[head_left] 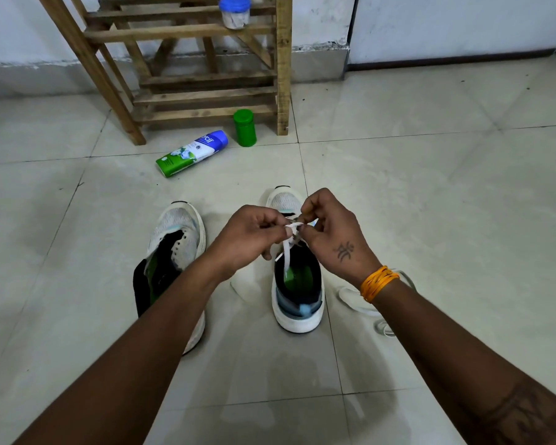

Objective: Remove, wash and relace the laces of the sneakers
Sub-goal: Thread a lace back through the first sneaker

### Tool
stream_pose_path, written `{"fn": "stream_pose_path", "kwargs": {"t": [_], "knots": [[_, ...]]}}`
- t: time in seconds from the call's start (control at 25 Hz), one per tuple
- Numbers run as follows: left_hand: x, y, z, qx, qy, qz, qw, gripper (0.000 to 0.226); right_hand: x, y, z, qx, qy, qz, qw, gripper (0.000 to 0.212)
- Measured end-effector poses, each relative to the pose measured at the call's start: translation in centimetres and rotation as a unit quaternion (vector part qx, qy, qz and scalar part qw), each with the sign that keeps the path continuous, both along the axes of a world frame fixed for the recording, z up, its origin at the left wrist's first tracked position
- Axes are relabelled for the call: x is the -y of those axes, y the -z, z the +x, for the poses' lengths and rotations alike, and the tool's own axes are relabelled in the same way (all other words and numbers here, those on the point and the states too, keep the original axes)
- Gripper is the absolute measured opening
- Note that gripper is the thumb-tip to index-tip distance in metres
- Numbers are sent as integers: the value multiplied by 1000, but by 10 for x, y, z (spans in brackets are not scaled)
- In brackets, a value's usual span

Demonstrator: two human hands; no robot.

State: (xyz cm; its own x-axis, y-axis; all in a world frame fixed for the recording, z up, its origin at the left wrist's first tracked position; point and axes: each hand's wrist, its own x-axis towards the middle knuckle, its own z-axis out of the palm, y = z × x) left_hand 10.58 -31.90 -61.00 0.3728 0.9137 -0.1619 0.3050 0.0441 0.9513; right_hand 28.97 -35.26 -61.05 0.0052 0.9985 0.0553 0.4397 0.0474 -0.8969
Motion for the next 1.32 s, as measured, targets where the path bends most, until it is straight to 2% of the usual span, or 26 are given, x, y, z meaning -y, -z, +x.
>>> {"fn": "stream_pose_path", "kwargs": {"t": [0.12,0.2,0.28,0.32,0.36,0.44,0.52,0.6,0.72,0.8,1.0,1.32], "knots": [[2,-4,1,102,4,-131,986,9,6,2,-4,33,11,48,998,12],[2,-3,2,137,-5,-175,975,16,7,-1,-2,15,34,33,999,11],[2,-3,3,132,-17,-185,974,24,7,-7,1,-42,43,-1,998,11],[2,-3,4,123,-23,-181,975,19,8,-9,1,-54,29,-9,998,9],[2,-4,6,119,-28,-178,976,9,9,-11,1,-42,8,-6,999,10],[2,-6,7,105,-34,-168,980,10,13,-9,0,18,-21,29,999,17],[2,-9,6,97,-28,-144,984,8,11,-6,3,50,-5,67,996,13],[1,-11,1,84,-15,-109,990,18,8,-4,10,36,10,70,997,6],[-1,-3,-8,-24,9,6,1000,28,7,3,22,31,29,39,998,7],[-3,10,-16,-86,-13,65,994,31,10,13,29,32,40,12,999,4],[2,44,-29,-125,-16,163,979,25,18,32,40,47,69,-44,996,6],[-1,49,-33,-174,-25,201,964,18,15,43,42,52,80,-53,994,6]]}}
